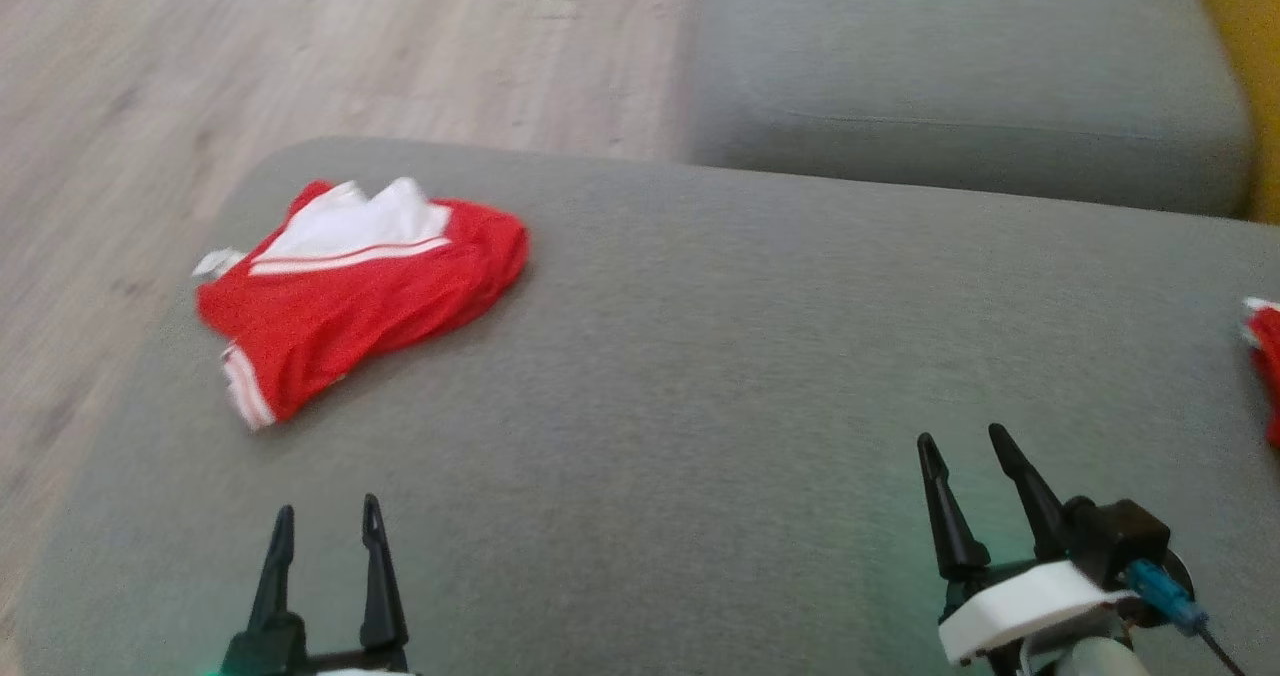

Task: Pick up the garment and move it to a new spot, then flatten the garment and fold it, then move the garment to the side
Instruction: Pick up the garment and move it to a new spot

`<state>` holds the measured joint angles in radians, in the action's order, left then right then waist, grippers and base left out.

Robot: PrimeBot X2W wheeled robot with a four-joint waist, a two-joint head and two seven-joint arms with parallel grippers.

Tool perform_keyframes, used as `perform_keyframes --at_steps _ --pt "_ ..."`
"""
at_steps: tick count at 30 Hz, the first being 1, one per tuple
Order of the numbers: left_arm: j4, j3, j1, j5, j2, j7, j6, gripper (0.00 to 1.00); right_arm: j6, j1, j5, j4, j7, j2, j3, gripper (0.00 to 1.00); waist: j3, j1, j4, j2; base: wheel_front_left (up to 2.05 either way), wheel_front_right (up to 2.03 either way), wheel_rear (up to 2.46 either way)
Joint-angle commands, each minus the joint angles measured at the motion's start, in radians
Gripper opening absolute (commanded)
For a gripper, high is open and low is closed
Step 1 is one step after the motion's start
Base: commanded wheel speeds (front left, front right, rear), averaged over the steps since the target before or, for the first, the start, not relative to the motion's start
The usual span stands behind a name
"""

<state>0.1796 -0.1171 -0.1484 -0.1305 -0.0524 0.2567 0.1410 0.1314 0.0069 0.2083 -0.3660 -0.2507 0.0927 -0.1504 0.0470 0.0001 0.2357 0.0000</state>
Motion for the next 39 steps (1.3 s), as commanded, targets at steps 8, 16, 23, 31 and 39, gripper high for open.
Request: perform_keyframes --at_steps 8,16,23,31,39 --pt "-0.06 0.059 0.062 0.0 0.002 0.005 0.008 1.0 -0.001 -0.083 -0.005 0.041 -0.011 0.017 -0.021 1.0 -0.079 -0.0001 0.172 0.0 0.0 0.0 0.0" --pt "-0.092 0.083 0.243 0.014 0.002 0.005 0.003 1.0 -0.001 -0.12 -0.016 0.063 -0.011 0.108 -0.035 1.0 -0.227 -0.0001 0.18 0.0 0.0 0.0 0.0" --pt "0.128 0.089 0.607 0.036 -0.041 -0.025 -0.043 1.0 -0.001 -0.193 -0.012 0.12 -0.011 0.239 -0.045 1.0 -0.4 -0.0001 0.138 0.0 0.0 0.0 0.0" --pt "0.551 0.141 0.963 -0.024 -0.131 -0.325 -0.076 1.0 -0.001 -0.297 -0.01 0.188 -0.011 0.341 -0.089 1.0 -0.534 -0.0001 0.047 0.0 0.0 0.0 0.0" --pt "0.849 0.162 0.999 -0.073 -0.176 -0.426 -0.13 1.0 -0.001 -0.322 -0.005 0.189 -0.011 0.341 -0.087 1.0 -0.562 -0.0001 -0.02 0.0 0.0 0.0 0.0"
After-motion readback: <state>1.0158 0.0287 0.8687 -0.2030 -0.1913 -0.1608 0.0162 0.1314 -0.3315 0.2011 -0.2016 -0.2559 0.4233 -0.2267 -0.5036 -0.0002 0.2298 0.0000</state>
